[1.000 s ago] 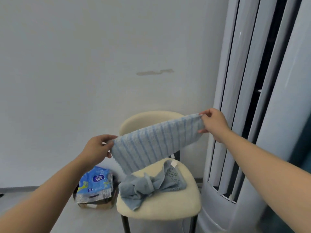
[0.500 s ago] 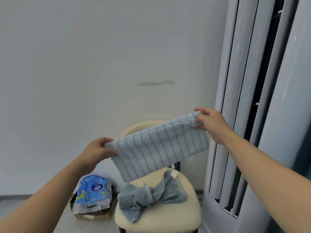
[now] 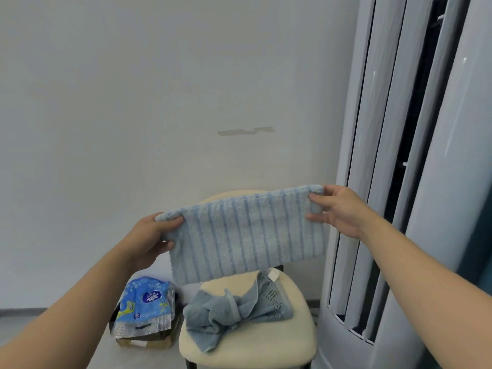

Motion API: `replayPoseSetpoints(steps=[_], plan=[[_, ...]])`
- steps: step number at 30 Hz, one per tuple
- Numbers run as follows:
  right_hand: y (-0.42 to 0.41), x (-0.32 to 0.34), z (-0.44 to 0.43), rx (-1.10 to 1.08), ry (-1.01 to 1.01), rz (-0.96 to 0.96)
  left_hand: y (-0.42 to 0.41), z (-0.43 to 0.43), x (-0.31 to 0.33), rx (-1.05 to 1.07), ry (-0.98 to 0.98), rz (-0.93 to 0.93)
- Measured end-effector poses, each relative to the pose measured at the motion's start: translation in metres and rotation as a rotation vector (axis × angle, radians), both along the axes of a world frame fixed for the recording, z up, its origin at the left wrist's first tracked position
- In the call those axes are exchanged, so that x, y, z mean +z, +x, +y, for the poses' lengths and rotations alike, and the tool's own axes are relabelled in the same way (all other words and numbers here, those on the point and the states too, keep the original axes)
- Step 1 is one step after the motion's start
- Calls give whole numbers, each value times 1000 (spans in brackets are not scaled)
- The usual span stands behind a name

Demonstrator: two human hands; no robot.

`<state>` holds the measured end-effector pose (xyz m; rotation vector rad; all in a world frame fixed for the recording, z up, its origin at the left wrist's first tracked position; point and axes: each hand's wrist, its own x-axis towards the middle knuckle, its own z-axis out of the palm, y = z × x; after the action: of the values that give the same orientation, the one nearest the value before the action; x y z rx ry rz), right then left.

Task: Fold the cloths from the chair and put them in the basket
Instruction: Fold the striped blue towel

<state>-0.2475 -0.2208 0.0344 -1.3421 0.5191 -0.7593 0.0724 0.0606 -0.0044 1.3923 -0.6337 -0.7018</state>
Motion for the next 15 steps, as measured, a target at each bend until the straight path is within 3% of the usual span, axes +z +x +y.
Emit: replayPoseSetpoints(steps=[3,7,11,15], plan=[[1,-3,-3,-72,-50,64,-5,-9,1,-1,12,16],[6,-10,-5,-148,-254,231,-12,-20,1,8,96,-136],[8,-17,-3,-362,-422,170,-14,-23,0,3,53,-197],[11,-22,1,-520,-525,104,-23,-28,-2,73,-54,-75]])
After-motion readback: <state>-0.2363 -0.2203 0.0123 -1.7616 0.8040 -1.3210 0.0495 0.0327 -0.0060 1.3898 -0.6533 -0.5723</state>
